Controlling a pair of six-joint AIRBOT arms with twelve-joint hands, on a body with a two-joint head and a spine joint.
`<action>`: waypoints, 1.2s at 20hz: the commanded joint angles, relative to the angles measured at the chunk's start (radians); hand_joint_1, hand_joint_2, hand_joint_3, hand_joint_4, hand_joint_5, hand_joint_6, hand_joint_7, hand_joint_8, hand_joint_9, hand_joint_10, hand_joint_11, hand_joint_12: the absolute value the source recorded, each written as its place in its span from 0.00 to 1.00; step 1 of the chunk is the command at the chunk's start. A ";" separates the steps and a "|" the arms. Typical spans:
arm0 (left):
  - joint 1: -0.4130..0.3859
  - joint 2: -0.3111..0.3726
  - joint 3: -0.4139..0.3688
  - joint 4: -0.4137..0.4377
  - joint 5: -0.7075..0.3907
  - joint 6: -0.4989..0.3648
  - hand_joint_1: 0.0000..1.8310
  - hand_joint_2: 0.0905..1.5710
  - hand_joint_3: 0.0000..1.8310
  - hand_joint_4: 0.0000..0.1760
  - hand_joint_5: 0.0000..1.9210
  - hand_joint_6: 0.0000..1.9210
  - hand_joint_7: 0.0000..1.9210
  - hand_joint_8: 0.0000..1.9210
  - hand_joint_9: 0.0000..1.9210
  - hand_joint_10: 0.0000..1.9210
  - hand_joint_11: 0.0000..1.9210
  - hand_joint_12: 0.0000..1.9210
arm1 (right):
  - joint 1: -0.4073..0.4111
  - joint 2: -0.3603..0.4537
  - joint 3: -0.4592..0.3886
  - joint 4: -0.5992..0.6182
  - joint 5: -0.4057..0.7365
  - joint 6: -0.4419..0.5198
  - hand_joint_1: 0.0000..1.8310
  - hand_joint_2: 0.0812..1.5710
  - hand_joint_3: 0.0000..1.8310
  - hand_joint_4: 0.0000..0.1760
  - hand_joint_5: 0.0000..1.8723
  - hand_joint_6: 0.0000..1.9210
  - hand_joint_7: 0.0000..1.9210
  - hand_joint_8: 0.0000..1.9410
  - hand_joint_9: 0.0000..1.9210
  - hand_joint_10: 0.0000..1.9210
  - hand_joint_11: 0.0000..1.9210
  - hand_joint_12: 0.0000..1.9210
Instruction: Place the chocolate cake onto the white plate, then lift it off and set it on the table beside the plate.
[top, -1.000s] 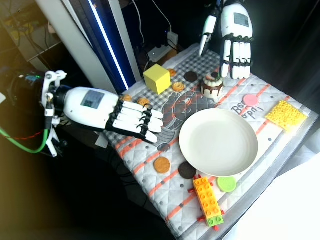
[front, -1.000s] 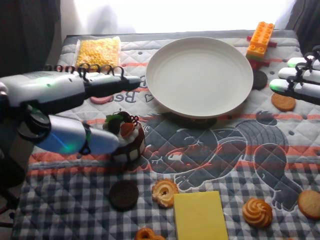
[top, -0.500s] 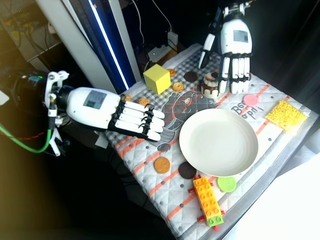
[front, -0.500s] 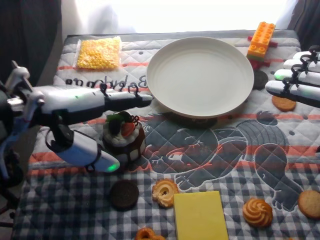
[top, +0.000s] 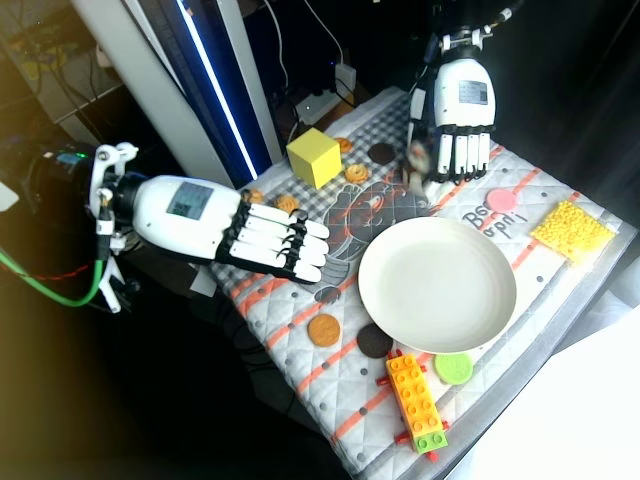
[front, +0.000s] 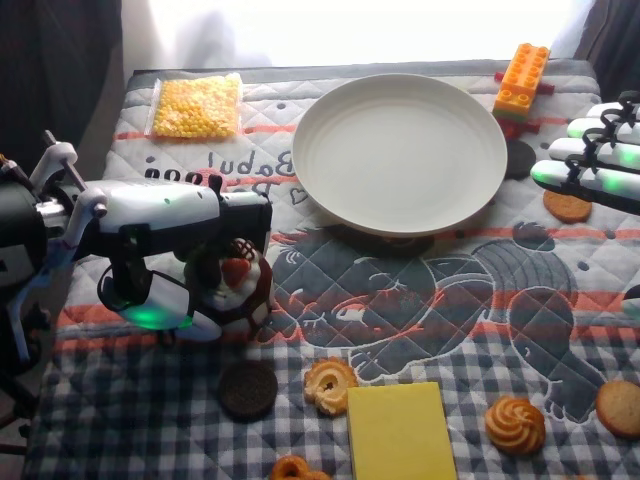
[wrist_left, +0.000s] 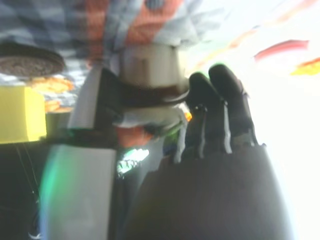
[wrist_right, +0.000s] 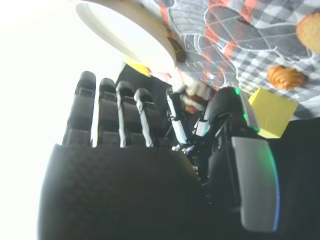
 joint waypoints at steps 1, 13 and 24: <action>-0.009 0.004 0.000 -0.013 -0.109 -0.004 0.51 0.94 0.01 0.17 0.19 0.97 0.20 1.00 0.08 1.00 0.10 1.00 | 0.014 0.003 0.003 0.019 0.104 -0.004 0.22 0.78 0.00 0.00 0.00 0.00 0.00 0.00 0.00 0.00 0.00 0.09; -0.176 -0.116 0.102 -0.038 -0.149 0.001 0.69 0.76 0.00 0.00 0.07 0.82 0.06 0.57 0.10 0.70 0.10 0.89 | 0.014 -0.012 0.009 0.020 0.104 -0.004 0.22 0.79 0.00 0.00 0.00 0.00 0.00 0.00 0.00 0.00 0.00 0.00; -0.228 -0.392 0.341 -0.564 -0.061 0.442 0.55 0.86 0.00 0.00 0.28 0.86 0.14 0.60 0.11 0.67 0.05 0.90 | 0.014 -0.029 0.024 0.022 0.095 -0.004 0.22 0.79 0.00 0.00 0.00 0.00 0.00 0.00 0.00 0.00 0.00 0.00</action>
